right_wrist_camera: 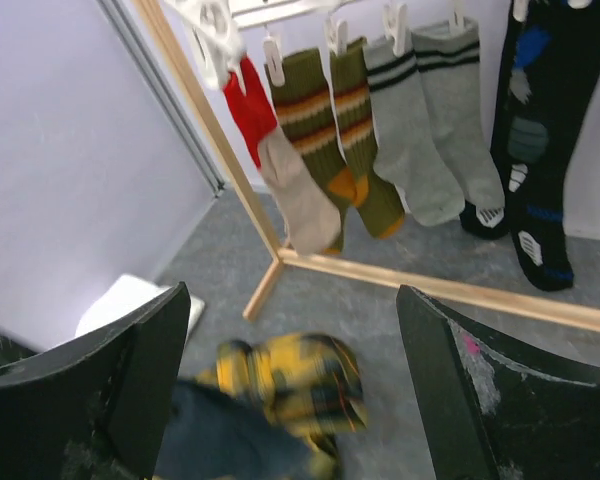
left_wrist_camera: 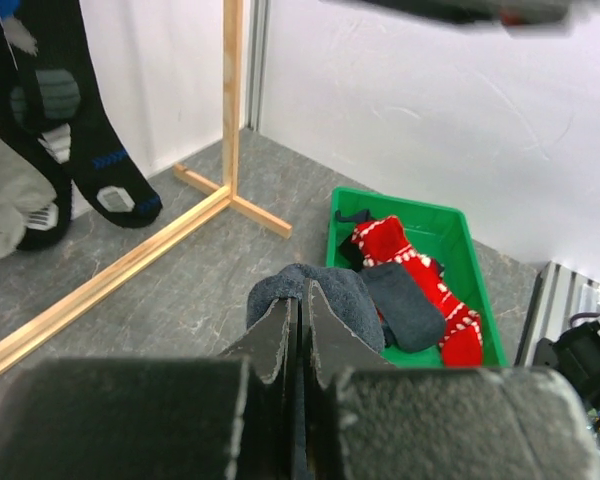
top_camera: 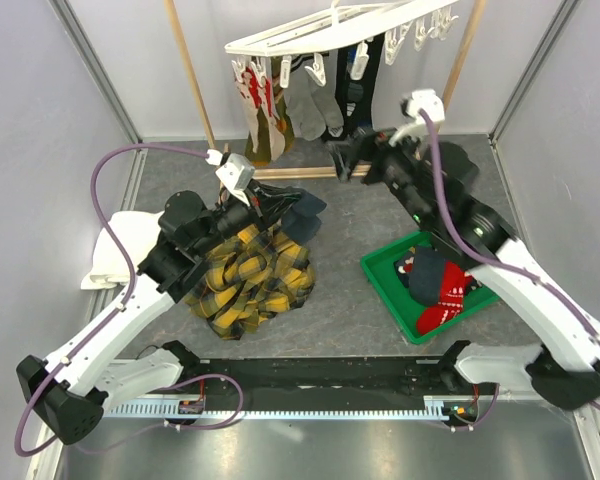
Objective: Remove the socks clipped to the hanger
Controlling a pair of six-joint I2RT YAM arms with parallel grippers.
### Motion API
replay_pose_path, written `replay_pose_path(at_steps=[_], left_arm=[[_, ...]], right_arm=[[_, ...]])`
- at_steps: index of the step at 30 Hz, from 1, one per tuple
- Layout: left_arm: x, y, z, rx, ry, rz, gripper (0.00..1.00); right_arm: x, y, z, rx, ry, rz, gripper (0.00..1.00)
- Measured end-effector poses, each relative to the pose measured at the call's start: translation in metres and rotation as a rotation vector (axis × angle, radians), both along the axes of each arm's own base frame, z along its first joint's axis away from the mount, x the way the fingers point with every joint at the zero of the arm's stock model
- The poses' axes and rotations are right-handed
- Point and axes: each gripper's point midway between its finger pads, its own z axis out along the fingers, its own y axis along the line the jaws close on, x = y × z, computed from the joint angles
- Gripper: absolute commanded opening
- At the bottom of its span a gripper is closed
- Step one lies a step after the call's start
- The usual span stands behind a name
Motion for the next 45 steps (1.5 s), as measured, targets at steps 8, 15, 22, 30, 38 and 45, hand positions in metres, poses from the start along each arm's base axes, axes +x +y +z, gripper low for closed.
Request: replay_pose_path(at_steps=[8,15,22,30,38,45], left_arm=[[-0.021,-0.010,0.007,-0.057,0.024,-0.081,0.02],[-0.025,-0.061,-0.025,-0.040,0.107,-0.168,0.02],[-0.021,-0.110,-0.064,-0.029,0.185,-0.190,0.02],[-0.002,-0.168,-0.100,-0.014,0.272,-0.197,0.02],[-0.003,-0.228,-0.093,-0.034,0.270,-0.264,0.02],[-0.015,-0.253,-0.119,-0.004,0.312,-0.309,0.63]], right_arm=[[-0.079,-0.073,0.019,0.044,-0.103,0.018,0.93],[-0.121,-0.120,0.055,0.132,-0.216,-0.009,0.94],[-0.131,-0.144,0.053,0.133,-0.231,-0.071,0.95],[-0.143,-0.171,0.054,0.151,-0.256,-0.138,0.96],[-0.147,-0.193,0.050,0.147,-0.266,-0.219,0.97],[-0.143,-0.196,0.044,0.130,-0.253,-0.245,0.97]])
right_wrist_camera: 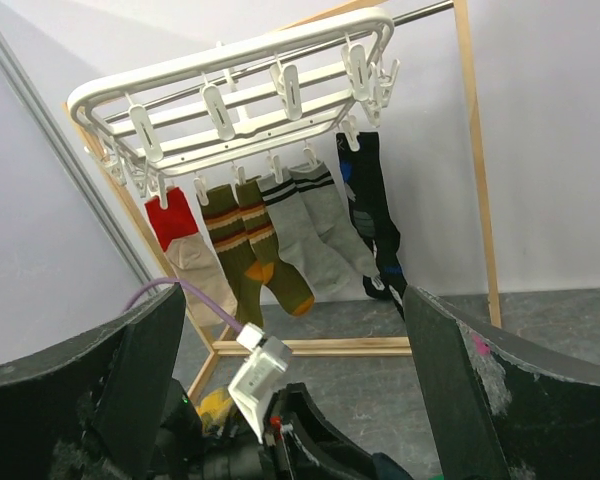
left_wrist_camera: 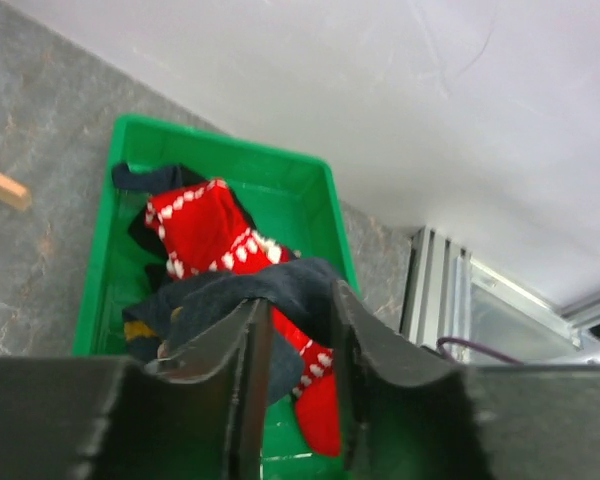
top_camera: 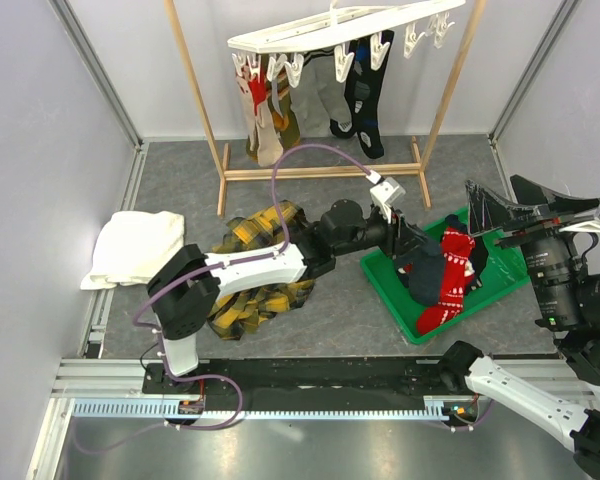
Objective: Remove the socks clipped to the hanger
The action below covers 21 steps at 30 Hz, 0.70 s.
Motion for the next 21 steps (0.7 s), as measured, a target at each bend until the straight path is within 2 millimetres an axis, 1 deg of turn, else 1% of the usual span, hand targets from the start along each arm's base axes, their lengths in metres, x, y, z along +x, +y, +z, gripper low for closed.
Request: replay_pose_path(at_steps=[2,5,7,12,15,18,21], left_arm=[[-0.001,-0.004,-0.014,0.020,0.020,-0.009,0.67],[-0.005,-0.004,-0.030,0.053,0.049,-0.026,0.69],[-0.007,-0.003,-0.036,0.069,0.058,-0.032,0.72],[-0.009,0.004,-0.054,0.137,0.078,-0.027,0.73],[-0.012,0.013,-0.065,0.186,0.084,-0.027,0.73],[-0.019,0.026,-0.071,0.219,0.084,-0.028,0.73],[-0.027,0.046,-0.073,0.250,0.072,-0.021,0.73]], right_arm=[[0.001,0.000,-0.001,-0.001,0.004,-0.002,0.98],[0.002,0.001,-0.005,-0.006,0.014,-0.001,0.98],[0.003,0.003,-0.009,-0.011,0.028,0.002,0.97],[0.005,0.006,-0.024,-0.026,0.079,0.009,0.97],[0.006,0.007,-0.032,-0.026,0.109,0.010,0.97],[0.008,0.010,-0.045,-0.034,0.142,0.011,0.97],[0.011,0.013,-0.066,-0.055,0.196,0.012,0.98]])
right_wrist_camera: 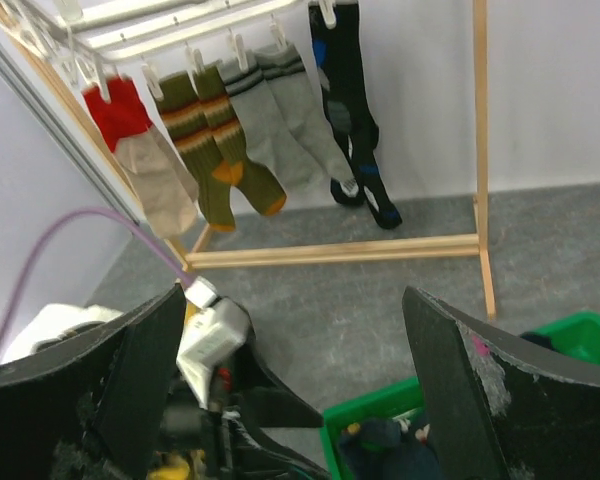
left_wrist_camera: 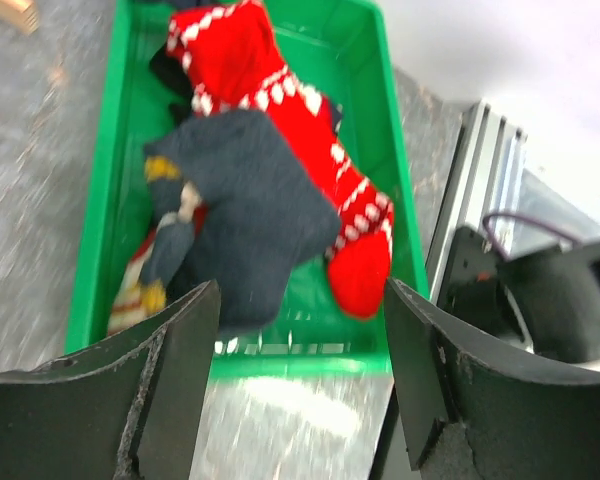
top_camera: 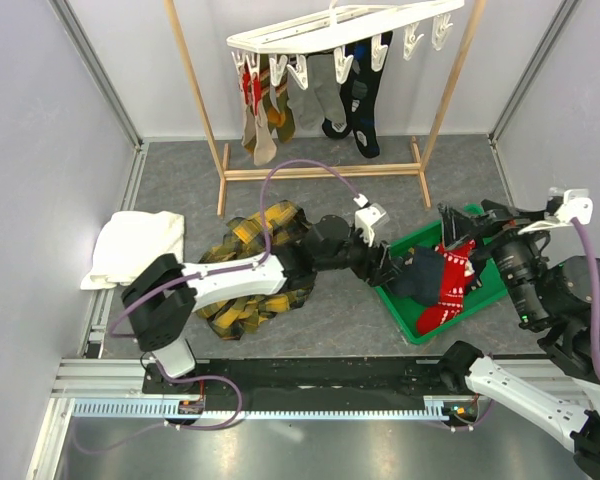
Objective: Remove the socks clipped to the hanger
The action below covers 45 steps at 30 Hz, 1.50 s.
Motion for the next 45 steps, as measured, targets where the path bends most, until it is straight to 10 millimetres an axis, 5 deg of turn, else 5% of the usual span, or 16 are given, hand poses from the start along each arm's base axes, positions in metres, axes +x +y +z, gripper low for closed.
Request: replay_pose_path(at_steps=[5,9,11,15,18,25,33,45], left_arm=[[-0.012,0.032,0.021,0.010,-0.048,0.010,0.74],[-0.022,0.059,0.070,-0.043,-0.115,0.028,0.77],[-0.026,0.074,0.100,-0.087,-0.162,0.045,0.90],[-0.033,0.112,0.159,-0.172,-0.279,0.108,0.99],[-0.031,0.138,0.180,-0.180,-0.353,0.178,0.99],[-0.014,0.181,0.186,-0.092,-0.449,0.340,0.99],[-0.028,0.214,0.213,-0.166,-0.503,0.378,0.99],[-0.030,0.218,0.199,-0.143,-0.510,0.373,0.99]], right_arm=[[0.003,0.006,-0.029,-0.032,0.081,0.005,0.98],[0.006,0.014,-0.051,-0.060,0.137,0.031,0.98],[0.007,0.018,-0.057,-0.057,0.160,0.038,0.98],[0.011,0.027,-0.065,-0.021,0.200,0.051,0.98],[0.013,0.034,-0.072,-0.007,0.229,0.060,0.98],[0.016,0.040,-0.074,0.022,0.246,0.067,0.98],[0.023,0.046,-0.084,0.008,0.238,0.069,0.98],[0.022,0.052,-0.077,-0.009,0.198,0.108,0.98]])
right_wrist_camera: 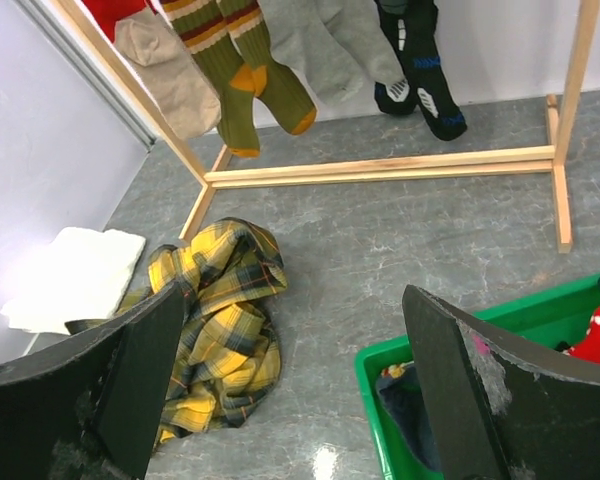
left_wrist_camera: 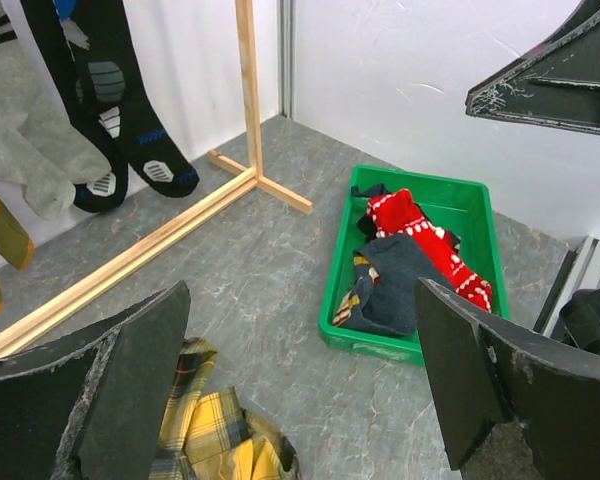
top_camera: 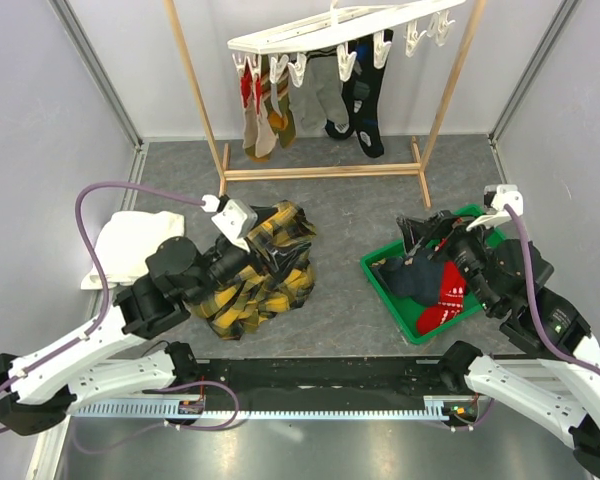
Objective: Remove the socks clipped to the hanger
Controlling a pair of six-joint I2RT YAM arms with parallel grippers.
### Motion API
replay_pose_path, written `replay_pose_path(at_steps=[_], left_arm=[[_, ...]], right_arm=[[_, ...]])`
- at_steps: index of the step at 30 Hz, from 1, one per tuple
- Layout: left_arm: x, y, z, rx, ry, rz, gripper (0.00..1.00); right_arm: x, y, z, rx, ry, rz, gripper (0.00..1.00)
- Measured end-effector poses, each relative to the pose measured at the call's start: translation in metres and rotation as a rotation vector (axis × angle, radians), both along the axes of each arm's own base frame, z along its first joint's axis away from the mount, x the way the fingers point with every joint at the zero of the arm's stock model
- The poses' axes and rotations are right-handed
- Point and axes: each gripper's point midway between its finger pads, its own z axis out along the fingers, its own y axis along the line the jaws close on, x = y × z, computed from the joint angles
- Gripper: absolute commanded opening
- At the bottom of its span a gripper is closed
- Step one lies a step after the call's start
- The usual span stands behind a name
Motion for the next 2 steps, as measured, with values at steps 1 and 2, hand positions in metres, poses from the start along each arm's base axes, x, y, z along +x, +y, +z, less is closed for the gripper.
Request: replay_pose_path(at_steps=[1,2], left_arm=[[-0.0003,0.0005,0.0003,-0.001,-0.001,0.000,0.99],[-0.0004,0.0009,0.0008,-0.002,-0.003,0.000,0.99]], right_arm=[[-0.0003,0.0010,0.0005,0.001,-0.002,0.006,0.98],[-0.0004,0.0014,0.0008,0.002,-0.002,0.008,0.98]])
